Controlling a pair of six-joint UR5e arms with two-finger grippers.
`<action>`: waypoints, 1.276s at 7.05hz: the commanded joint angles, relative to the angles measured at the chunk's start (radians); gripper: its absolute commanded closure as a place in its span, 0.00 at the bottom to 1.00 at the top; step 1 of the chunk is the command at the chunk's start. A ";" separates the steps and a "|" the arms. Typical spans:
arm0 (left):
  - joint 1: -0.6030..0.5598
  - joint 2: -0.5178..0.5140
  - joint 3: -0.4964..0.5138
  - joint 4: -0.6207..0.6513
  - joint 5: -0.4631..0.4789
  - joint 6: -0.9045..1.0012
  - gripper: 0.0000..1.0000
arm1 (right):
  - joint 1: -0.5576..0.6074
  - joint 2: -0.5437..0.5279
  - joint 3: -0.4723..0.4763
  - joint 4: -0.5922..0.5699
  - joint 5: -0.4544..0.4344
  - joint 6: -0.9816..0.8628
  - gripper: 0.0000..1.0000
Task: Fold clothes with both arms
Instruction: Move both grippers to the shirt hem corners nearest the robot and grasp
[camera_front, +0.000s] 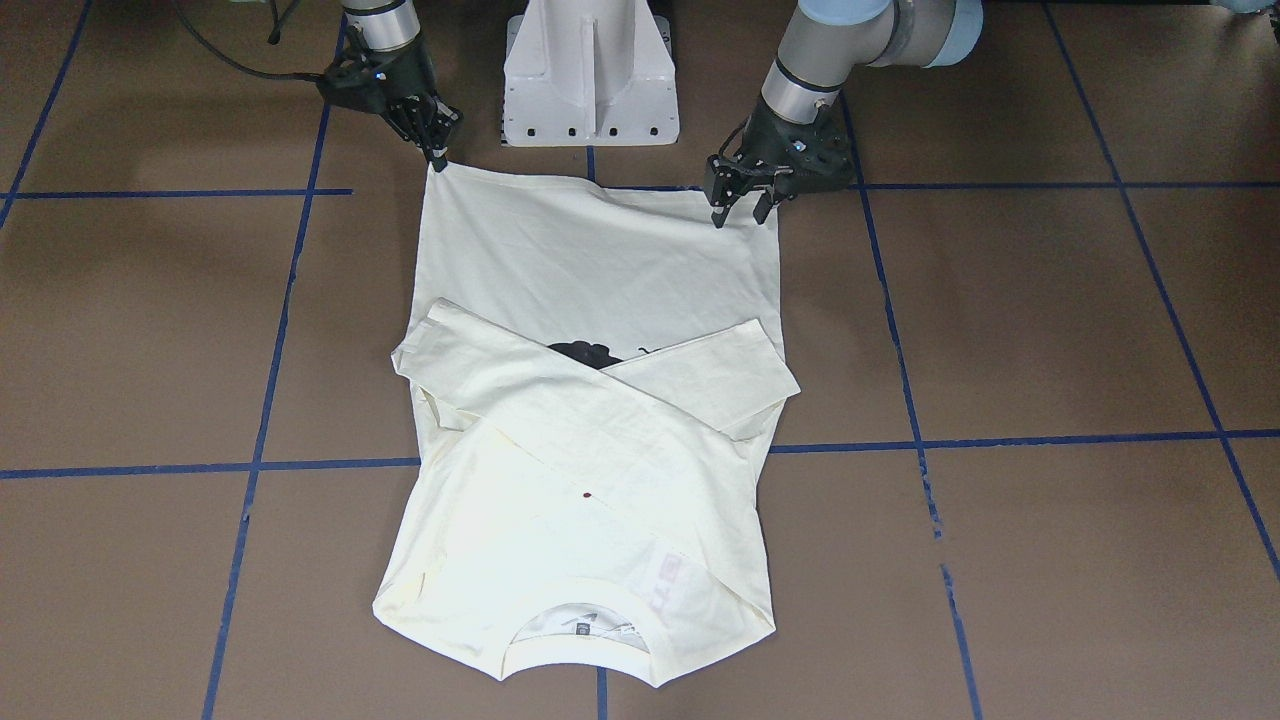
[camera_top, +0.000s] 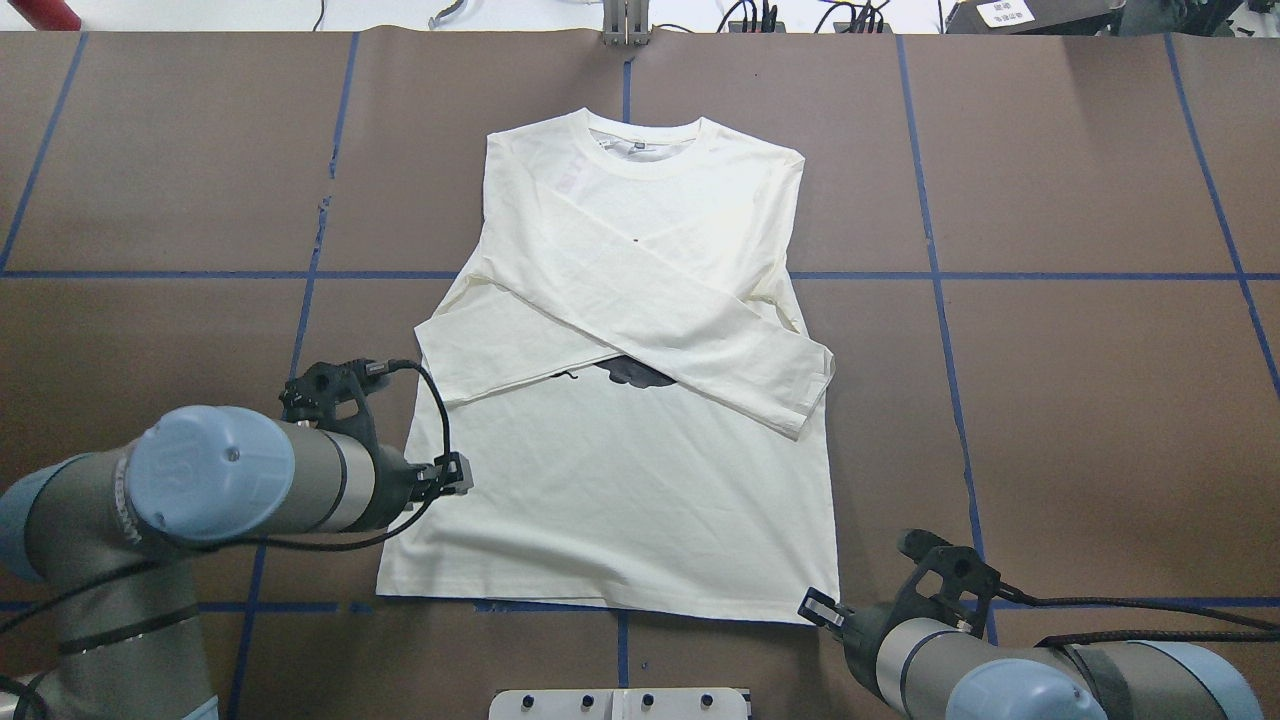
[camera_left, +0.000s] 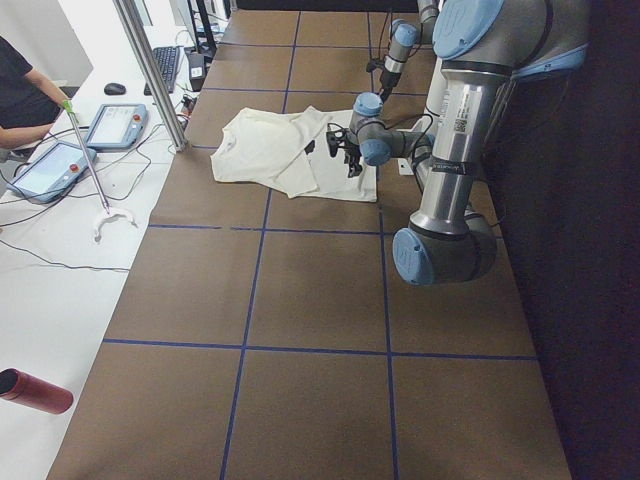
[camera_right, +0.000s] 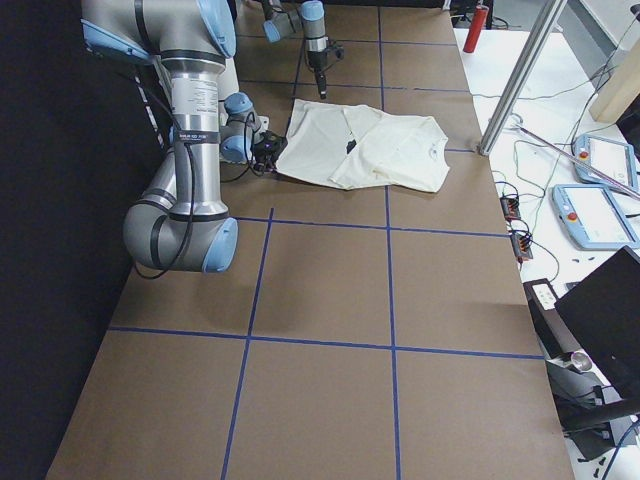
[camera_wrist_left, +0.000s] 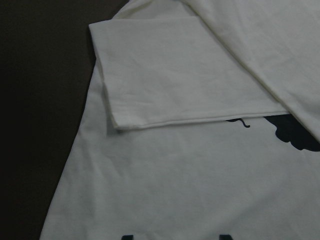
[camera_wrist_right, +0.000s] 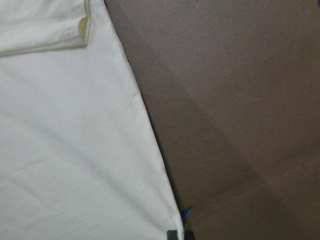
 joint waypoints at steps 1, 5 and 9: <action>0.122 0.071 -0.004 0.023 0.078 -0.090 0.39 | 0.000 -0.010 0.003 0.002 0.022 -0.008 1.00; 0.135 0.100 0.000 0.032 0.085 -0.109 0.41 | -0.003 -0.004 0.002 0.002 0.019 -0.019 1.00; 0.152 0.100 -0.002 0.032 0.079 -0.111 0.44 | -0.005 0.005 0.003 0.002 0.016 -0.013 1.00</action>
